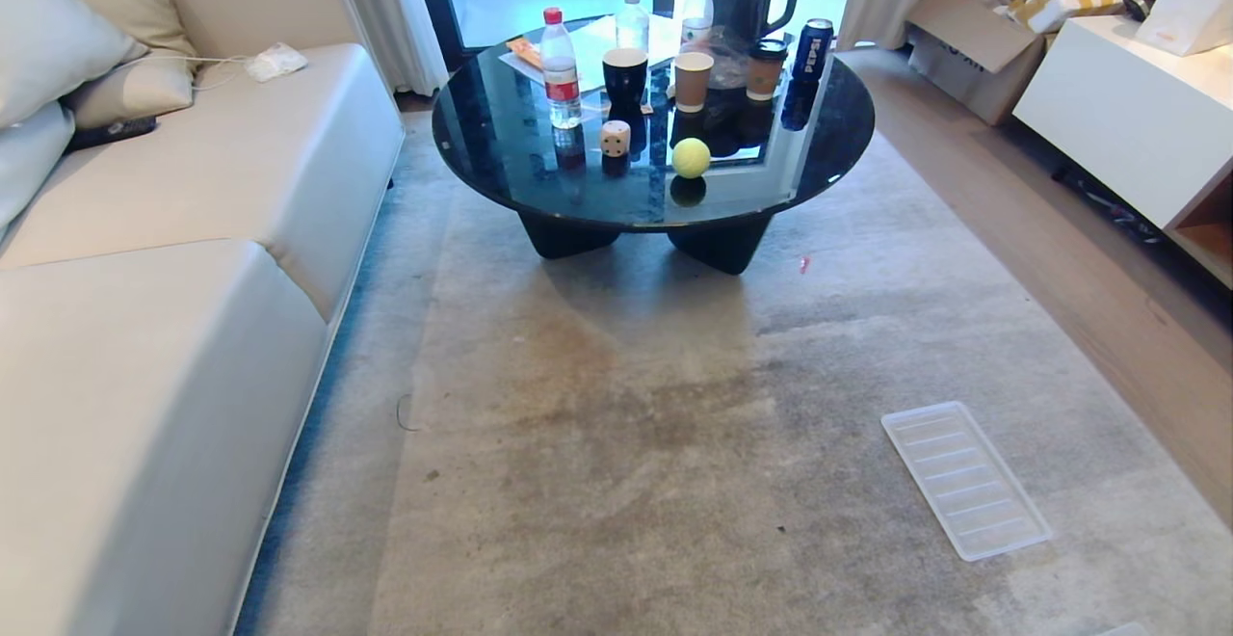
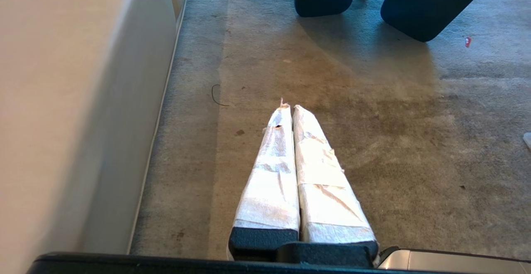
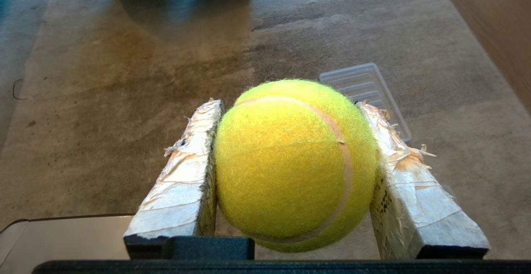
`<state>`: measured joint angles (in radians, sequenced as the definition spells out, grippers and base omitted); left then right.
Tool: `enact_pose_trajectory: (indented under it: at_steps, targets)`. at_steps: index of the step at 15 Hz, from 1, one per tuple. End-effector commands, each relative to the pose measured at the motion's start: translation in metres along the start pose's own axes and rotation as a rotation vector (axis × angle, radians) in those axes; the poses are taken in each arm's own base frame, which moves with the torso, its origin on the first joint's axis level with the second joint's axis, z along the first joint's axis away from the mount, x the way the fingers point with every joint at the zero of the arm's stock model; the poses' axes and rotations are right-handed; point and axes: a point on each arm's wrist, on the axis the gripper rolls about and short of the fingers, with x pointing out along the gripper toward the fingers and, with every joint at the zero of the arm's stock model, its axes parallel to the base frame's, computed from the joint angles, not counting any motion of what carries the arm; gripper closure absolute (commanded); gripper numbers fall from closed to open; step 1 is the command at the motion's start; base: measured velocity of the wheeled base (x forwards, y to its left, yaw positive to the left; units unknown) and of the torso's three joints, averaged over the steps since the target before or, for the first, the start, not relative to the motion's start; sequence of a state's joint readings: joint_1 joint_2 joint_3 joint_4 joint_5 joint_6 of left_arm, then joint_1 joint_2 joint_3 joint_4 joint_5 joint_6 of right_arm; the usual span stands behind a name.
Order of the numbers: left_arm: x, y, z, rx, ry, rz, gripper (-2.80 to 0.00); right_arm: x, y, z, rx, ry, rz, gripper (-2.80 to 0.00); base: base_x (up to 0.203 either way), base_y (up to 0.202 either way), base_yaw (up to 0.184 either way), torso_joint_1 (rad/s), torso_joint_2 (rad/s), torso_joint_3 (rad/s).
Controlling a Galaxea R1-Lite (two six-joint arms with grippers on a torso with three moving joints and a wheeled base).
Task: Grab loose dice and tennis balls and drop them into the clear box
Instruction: Put the ball in the box
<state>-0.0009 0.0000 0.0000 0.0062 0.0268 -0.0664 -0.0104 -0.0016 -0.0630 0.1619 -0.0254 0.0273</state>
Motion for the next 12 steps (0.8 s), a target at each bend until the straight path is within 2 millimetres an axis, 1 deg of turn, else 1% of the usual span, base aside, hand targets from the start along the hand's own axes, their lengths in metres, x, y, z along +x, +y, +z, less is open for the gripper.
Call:
enact_pose_trajectory:
  at_steps: [1,4,5,12]
  targets:
    - [0.0000,0.0000,0.0000,-0.001,0.000,0.000,0.00,0.0001,0.0000,0.0000,0.000,0.002,0.000,0.00,0.000,0.000,0.000,0.000,0.00,0.000]
    - [0.0000,0.0000,0.0000,-0.004,0.000,0.001,0.00,0.0001,0.0000,0.0000,0.000,0.002,0.000,0.00,0.000,0.000,0.000,0.000,0.00,0.000]
    - [0.0000,0.0000,0.0000,-0.004,0.000,0.002,0.00,0.0001,0.0000,0.0000,0.000,0.002,0.001,0.00,0.003,0.001,-0.087,0.004,0.00,0.001]
    - [0.0000,0.0000,0.0000,-0.006,0.000,0.002,0.00,0.0001,0.0000,0.0000,0.000,0.002,0.000,0.00,0.001,0.010,-0.160,0.002,0.00,0.003]
